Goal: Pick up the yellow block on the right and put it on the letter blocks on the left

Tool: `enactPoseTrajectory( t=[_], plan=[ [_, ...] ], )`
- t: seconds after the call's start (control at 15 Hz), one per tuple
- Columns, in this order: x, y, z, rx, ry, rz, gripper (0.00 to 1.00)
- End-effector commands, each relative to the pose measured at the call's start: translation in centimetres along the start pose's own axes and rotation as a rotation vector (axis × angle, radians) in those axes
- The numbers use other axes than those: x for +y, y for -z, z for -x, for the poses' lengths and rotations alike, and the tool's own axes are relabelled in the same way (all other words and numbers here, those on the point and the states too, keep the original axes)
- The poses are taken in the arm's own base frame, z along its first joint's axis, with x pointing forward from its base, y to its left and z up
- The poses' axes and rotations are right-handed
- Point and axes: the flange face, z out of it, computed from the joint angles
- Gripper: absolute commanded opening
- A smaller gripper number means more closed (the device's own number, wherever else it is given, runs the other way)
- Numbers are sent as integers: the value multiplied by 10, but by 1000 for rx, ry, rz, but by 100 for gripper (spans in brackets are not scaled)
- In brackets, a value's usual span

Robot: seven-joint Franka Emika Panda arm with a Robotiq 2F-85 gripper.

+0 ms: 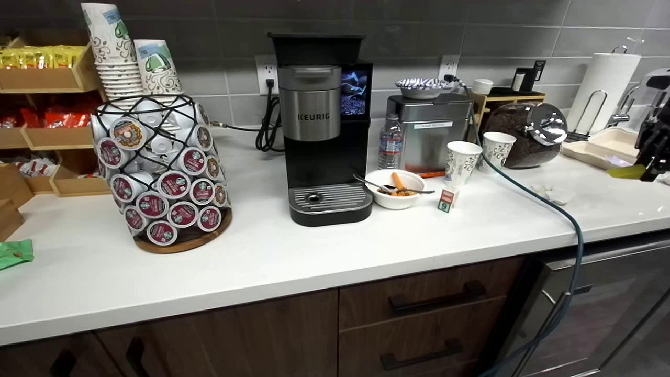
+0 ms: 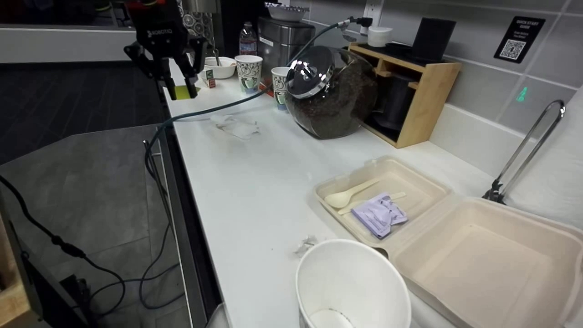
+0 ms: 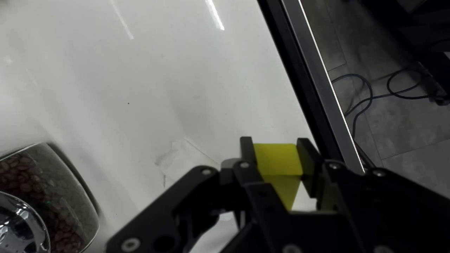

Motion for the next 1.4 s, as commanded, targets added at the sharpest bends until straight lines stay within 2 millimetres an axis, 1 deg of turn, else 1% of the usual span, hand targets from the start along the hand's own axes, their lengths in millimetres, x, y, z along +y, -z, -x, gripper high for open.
enactPoseTrajectory(
  t=[0.0,0.07,0.13,0.2,0.27,0.33,0.4,0.6,0.73,0.8,0.87,0.93,1.0,1.2,1.33],
  plan=[
    [0,0,0,-1,-1,-1,34],
    [0,0,1,-1,-1,-1,9],
    [-10,2,-12,41,27,10,9],
    [-26,6,-41,72,85,29,9],
    [-35,10,-61,100,118,44,9],
    [-50,17,-92,129,180,68,9],
    [-60,22,-117,141,238,90,9],
    [-98,38,-208,184,439,145,9],
    [-112,47,-255,222,566,178,9],
    [-112,49,-274,223,619,198,9],
    [-112,50,-289,239,667,205,9],
    [-106,49,-299,242,725,212,9],
    [-102,49,-306,249,784,189,9],
    [-99,48,-328,292,907,136,9],
    [-93,49,-336,326,990,86,9]
  ],
)
